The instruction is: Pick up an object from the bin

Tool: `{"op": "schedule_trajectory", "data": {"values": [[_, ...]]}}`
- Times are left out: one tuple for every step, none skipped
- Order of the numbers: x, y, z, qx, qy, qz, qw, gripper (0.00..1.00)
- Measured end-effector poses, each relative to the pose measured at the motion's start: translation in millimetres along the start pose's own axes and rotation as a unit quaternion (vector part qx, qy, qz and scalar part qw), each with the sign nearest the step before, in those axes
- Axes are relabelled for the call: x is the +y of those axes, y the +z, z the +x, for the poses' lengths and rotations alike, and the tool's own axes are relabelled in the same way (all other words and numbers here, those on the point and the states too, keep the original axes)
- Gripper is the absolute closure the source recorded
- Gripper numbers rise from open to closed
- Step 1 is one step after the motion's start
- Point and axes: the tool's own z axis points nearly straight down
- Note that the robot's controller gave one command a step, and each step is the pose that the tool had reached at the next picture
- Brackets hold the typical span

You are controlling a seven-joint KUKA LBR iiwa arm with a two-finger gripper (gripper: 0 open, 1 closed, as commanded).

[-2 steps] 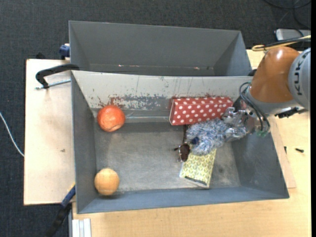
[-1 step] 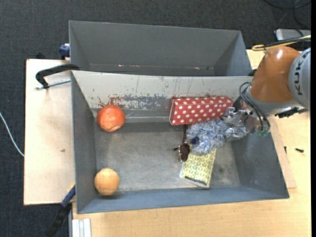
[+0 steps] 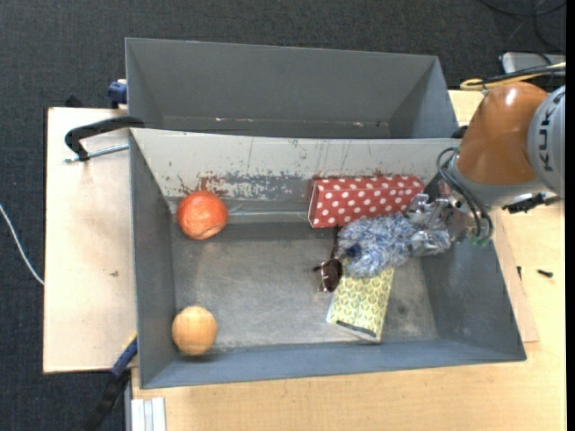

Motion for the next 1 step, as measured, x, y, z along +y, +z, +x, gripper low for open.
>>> {"op": "schedule_trajectory", "data": {"values": [[-0.2,-9.9,-0.3,-0.001,0.0,0.0,1.0,1.0]]}}
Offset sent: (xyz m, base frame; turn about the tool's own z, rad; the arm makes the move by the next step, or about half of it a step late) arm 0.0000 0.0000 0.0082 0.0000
